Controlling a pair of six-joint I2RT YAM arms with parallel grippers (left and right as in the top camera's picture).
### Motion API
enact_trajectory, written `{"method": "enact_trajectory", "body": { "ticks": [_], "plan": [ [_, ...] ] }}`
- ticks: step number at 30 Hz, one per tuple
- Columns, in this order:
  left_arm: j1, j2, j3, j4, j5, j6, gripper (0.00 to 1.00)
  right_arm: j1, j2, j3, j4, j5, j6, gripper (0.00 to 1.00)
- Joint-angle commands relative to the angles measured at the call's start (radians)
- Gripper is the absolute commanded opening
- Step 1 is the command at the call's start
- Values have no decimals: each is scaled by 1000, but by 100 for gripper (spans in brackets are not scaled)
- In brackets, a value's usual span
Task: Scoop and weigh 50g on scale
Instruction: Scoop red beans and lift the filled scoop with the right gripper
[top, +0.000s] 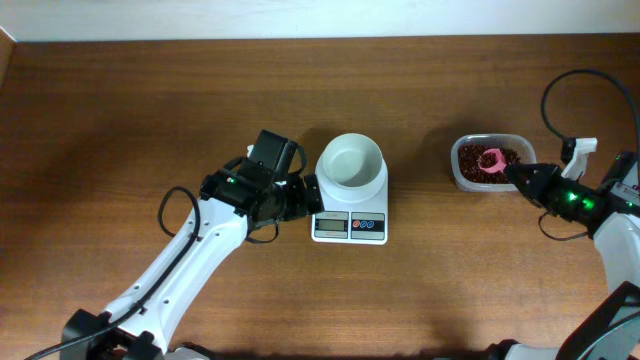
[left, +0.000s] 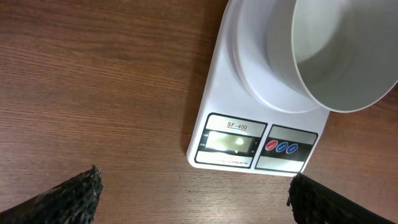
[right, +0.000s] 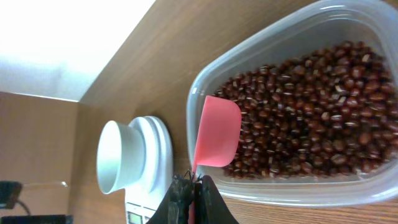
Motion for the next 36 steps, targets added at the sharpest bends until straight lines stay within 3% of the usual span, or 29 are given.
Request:
{"method": "enact_trajectory", "body": {
  "ticks": [1,10,17,22,24,25,26,27,30,32,34,36],
  "plan": [
    [3,-11,2,1,-11,15,99,-29,8,9,4,-92,34,4],
    [3,-11,2,1,-11,15,99,-118,8,9,14,-313,106,4],
    [3,-11,2,1,-11,15,99,-137,8,9,40,-617,169,4],
    [3,-11,2,1,-11,15,99,-150,8,9,76,-617,209,4],
    [3,-11,2,1,-11,15,99,-138,8,8,89,-469,202,4],
    [3,-11,2,1,-11,15,99,-138,8,8,104,-473,188,4],
    [3,-11,2,1,-11,15,99,-138,8,8,133,-457,44,4],
    [3,-11,2,1,-11,15,99,-139,8,8,118,-410,37,4],
    [3,-11,2,1,-11,15,99,-139,8,8,110,-444,166,4],
    [3,-11,2,1,-11,15,99,-139,8,8,108,-264,166,4],
    [3,-11,2,1,-11,15,99,-139,8,9,135,-417,216,4],
    [3,-11,2,1,-11,15,99,-139,8,9,137,-423,289,4]
  ]
}}
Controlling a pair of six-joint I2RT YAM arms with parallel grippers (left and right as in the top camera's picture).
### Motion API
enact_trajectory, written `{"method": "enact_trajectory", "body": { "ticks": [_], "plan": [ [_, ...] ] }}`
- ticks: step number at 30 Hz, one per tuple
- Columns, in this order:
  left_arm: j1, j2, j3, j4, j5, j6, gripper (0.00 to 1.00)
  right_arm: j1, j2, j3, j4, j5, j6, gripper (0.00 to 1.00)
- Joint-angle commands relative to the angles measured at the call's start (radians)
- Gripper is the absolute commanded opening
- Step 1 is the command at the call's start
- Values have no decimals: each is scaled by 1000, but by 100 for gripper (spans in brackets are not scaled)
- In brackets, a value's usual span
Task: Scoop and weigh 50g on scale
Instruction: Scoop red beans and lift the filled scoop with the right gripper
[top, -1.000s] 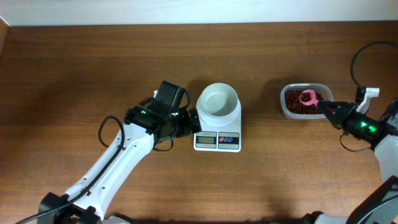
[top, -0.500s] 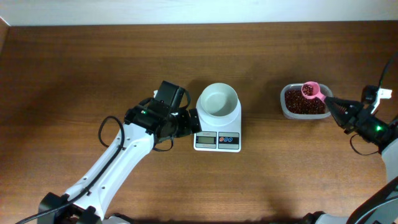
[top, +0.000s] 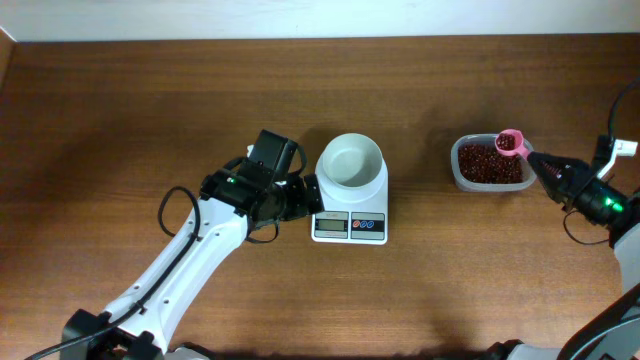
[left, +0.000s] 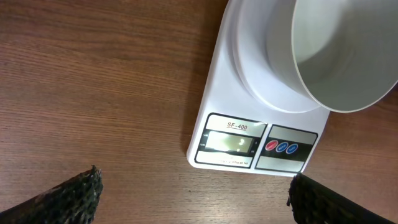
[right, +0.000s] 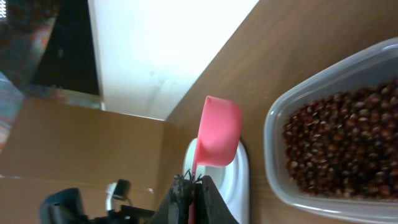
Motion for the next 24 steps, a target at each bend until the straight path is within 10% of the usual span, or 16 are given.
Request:
{"method": "enact_trajectory", "body": {
  "ticks": [1,24],
  "plan": [
    [3,-11,2,2,-11,15,99,2,5,8,2,-48,68,4],
    [3,-11,2,2,-11,15,99,3,4,8,-196,-242,116,4]
  ]
}}
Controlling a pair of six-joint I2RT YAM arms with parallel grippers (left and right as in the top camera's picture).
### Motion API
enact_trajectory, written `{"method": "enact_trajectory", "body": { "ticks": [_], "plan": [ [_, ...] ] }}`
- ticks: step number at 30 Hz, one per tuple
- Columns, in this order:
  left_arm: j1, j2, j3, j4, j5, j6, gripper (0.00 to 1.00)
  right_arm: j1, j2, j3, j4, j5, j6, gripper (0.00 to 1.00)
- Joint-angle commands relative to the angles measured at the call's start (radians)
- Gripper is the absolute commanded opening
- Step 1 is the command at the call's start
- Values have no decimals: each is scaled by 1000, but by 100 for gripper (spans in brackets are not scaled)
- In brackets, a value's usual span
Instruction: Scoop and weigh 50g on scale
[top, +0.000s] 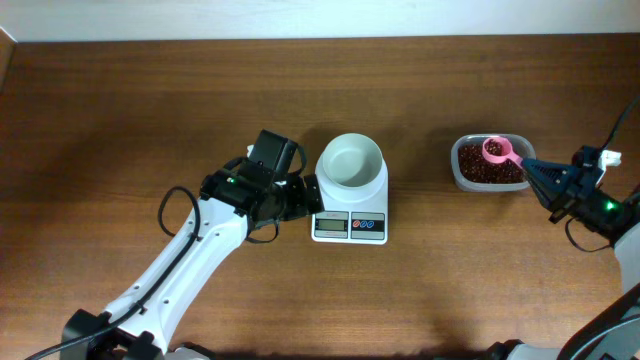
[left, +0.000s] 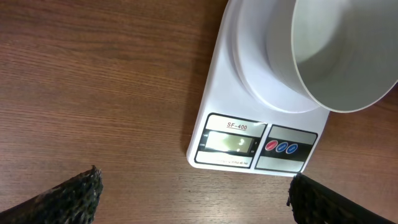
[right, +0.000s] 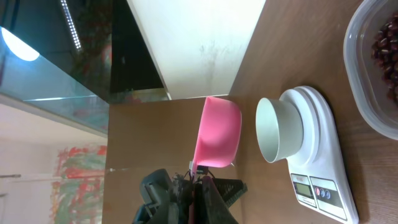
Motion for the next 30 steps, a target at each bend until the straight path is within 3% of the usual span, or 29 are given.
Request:
{"method": "enact_trajectory", "body": {
  "ticks": [1,4,5,9,13,14,18,21,23,30],
  "plan": [
    [3,-11,2,2,-11,15,99,3,3,6,-46,-27,-91,4],
    [3,-11,2,9,-4,15,99,38,3,6,-90,-27,-183,4],
    [3,-11,2,9,-3,15,75,66,3,6,-88,-26,-197,4],
    [-52,-11,2,18,-3,15,28,115,3,6,-82,-26,-229,4],
    [-169,-11,2,94,-14,15,11,115,3,6,-81,-26,-234,4],
    [-196,-11,2,111,-15,15,1,115,3,6,-81,-26,-236,4],
    [-286,-10,-12,171,-16,14,0,115,3,6,-81,-23,-236,4],
    [-357,38,-24,182,-185,-205,0,115,3,6,-81,-23,-236,4],
    [-378,95,-24,182,-191,-278,0,115,3,6,-81,-8,-237,4],
    [-379,290,-24,294,-190,-278,0,115,3,6,-81,-8,-236,4]
  ]
}}
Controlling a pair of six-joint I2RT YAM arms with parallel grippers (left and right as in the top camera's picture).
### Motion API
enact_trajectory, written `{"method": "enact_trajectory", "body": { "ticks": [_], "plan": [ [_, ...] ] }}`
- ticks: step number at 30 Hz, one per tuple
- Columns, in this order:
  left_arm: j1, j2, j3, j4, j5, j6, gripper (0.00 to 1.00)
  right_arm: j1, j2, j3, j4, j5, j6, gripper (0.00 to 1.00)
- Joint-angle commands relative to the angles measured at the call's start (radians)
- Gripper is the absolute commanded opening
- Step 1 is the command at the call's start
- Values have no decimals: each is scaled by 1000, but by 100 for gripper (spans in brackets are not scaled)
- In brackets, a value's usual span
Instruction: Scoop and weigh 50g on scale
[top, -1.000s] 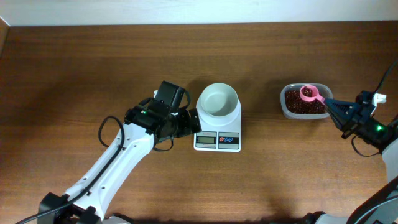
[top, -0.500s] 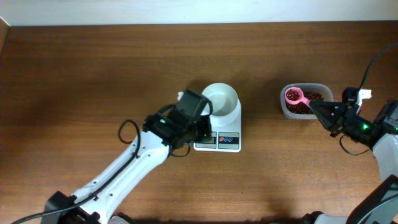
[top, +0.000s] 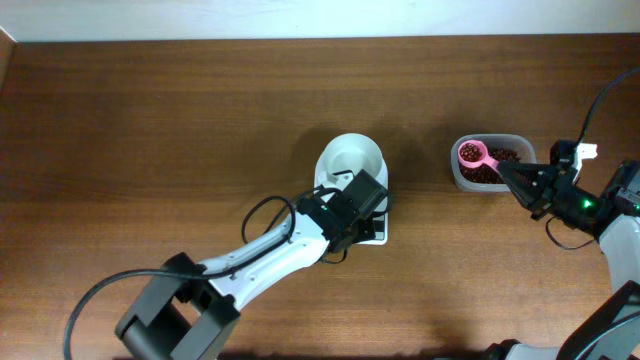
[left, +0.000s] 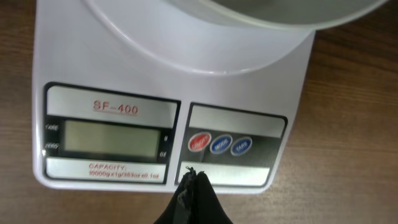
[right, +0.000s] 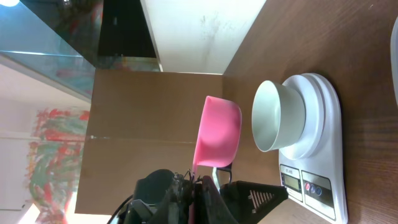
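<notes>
A white scale (left: 168, 56) carries a white bowl (top: 351, 160). My left gripper (left: 194, 177) is shut and empty, its tips at the scale's front edge just below the red and blue buttons (left: 221, 144). No digits can be read on the display (left: 109, 138). My right gripper (top: 507, 173) is shut on the handle of a pink scoop (top: 470, 153). The scoop holds red beans and hangs over the left end of the clear bean container (top: 495, 178). From the right wrist, the scoop (right: 217, 140) appears level, with the bowl (right: 273, 115) beyond it.
The left arm (top: 270, 250) crosses the table from the front left toward the scale and covers its front panel from above. A stretch of bare wood (top: 420, 190) lies between the scale and the container. The right arm's cable (top: 600, 100) loops at the right edge.
My left gripper was open to the left of the scale. It is now shut with its tips at the scale's front panel. The right gripper and the filled scoop have shifted slightly left.
At first the scoop lay in the beans and my left gripper stood open beside the scale. Then the scoop was up at the container's far rim, filled, and later over the container. Now it is at the left end, and the left gripper is shut at the scale's buttons.
</notes>
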Motion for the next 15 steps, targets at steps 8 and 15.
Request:
{"method": "enact_trajectory", "body": {
  "ticks": [8,15],
  "plan": [
    [-3,87,-6,62,-10,-14,0,7,3,6,1,-6,-19,4],
    [-3,101,-6,91,-11,-14,0,7,3,6,1,-6,-27,4]
  ]
}}
